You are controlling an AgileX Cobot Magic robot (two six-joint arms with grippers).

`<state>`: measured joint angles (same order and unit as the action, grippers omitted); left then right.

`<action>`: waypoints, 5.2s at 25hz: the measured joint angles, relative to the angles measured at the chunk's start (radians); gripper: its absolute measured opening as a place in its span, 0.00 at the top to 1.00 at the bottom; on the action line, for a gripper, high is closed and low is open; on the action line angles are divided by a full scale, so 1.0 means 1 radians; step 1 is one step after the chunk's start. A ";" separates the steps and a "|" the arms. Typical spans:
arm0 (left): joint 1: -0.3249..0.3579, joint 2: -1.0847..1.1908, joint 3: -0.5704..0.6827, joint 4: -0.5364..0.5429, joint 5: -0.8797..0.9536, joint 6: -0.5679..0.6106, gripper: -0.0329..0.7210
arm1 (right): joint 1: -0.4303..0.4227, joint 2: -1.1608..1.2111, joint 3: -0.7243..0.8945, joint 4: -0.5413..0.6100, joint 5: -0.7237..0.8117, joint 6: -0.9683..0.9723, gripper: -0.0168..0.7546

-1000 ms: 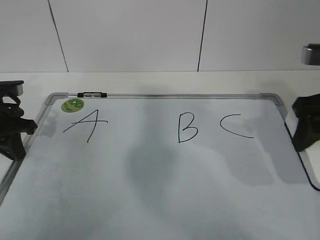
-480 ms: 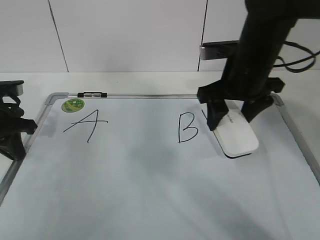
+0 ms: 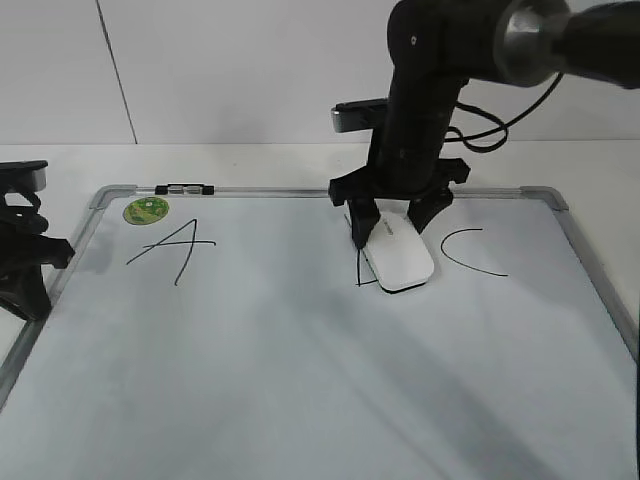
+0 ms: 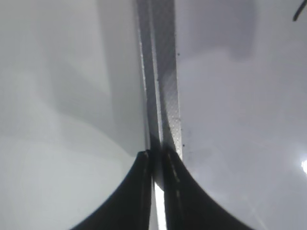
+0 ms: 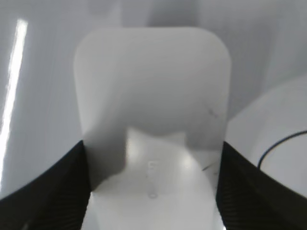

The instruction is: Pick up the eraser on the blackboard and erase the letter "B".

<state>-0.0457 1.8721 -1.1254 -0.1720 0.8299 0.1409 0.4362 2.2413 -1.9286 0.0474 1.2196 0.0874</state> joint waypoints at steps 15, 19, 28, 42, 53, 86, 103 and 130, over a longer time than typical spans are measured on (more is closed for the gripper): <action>0.000 0.001 0.000 0.002 0.008 0.000 0.93 | 0.050 0.071 -0.065 -0.019 0.022 -0.006 0.25; 0.000 0.001 -0.002 0.004 0.012 0.000 0.93 | 0.152 0.073 -0.065 -0.017 0.015 -0.008 0.25; 0.000 0.001 -0.002 0.007 0.017 0.000 0.93 | 0.223 0.073 -0.065 0.009 0.011 -0.012 0.25; 0.000 0.001 -0.002 0.007 0.017 0.000 0.93 | -0.057 0.073 -0.070 0.013 0.006 0.007 0.25; 0.000 0.001 -0.002 0.012 0.020 0.000 0.93 | 0.040 0.088 -0.077 0.013 0.004 -0.006 0.25; 0.000 0.001 -0.002 0.009 0.021 0.000 0.93 | -0.085 0.083 -0.086 0.163 -0.005 -0.023 0.25; 0.000 0.001 -0.002 0.011 0.023 0.000 0.93 | -0.087 -0.132 -0.102 0.021 0.021 0.006 0.25; 0.000 0.001 -0.002 0.009 0.018 0.000 0.93 | -0.373 -0.488 0.656 -0.019 -0.086 -0.003 0.25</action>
<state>-0.0457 1.8733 -1.1270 -0.1631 0.8480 0.1409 0.0634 1.7537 -1.2721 0.0286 1.1336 0.0843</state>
